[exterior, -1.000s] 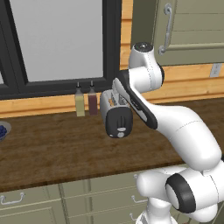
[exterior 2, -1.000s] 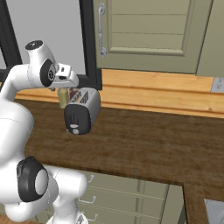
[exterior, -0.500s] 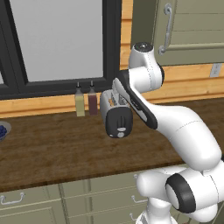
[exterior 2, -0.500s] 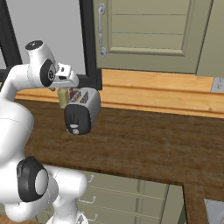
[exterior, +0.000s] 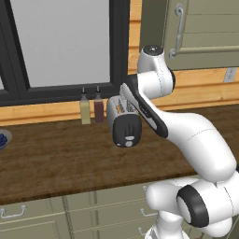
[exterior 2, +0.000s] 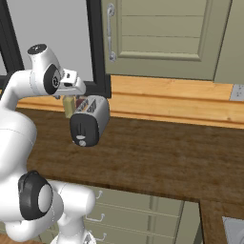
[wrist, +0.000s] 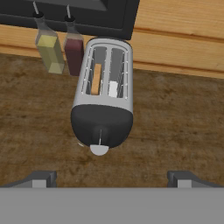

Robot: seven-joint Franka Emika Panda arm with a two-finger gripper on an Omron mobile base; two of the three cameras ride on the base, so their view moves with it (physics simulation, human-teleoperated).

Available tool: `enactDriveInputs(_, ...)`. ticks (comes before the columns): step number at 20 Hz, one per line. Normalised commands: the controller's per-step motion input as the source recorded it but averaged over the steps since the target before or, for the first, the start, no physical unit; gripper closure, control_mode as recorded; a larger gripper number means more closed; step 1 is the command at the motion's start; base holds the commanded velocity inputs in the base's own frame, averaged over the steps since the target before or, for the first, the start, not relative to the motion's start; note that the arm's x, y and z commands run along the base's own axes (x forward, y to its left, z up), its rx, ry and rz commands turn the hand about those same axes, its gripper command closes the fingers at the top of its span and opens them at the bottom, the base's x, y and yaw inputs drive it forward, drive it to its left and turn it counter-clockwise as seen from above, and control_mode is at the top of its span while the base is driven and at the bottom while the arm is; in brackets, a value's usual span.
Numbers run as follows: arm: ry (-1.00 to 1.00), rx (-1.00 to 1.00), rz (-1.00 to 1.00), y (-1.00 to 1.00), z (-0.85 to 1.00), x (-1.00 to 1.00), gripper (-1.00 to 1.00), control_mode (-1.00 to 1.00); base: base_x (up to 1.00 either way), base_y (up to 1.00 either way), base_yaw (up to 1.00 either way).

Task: Start the toaster. Once the lever pops up, take the bread to the plate on the dining counter.

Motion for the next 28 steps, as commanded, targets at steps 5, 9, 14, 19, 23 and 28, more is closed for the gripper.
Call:
enactDriveInputs(5,0.00,0.00,0.00,0.00,0.00,0.00,-1.00,-1.00,0.00,0.00,0.00)
enactDriveInputs(9,0.00,0.00,0.00,0.00,0.00,0.00,-1.00,-1.00,0.00,0.00,0.00)
enactDriveInputs(14,0.00,0.00,0.00,0.00,0.00,0.00,-1.00,-1.00,0.00,0.00,0.00)
enactDriveInputs(19,0.00,0.00,0.00,0.00,0.00,0.00,-1.00,-1.00,0.00,0.00,0.00)
enactDriveInputs(23,0.00,0.00,0.00,0.00,0.00,0.00,-1.00,-1.00,0.00,0.00,0.00)
enactDriveInputs(28,0.00,0.00,0.00,0.00,0.00,0.00,-1.00,-1.00,0.00,0.00,0.00)
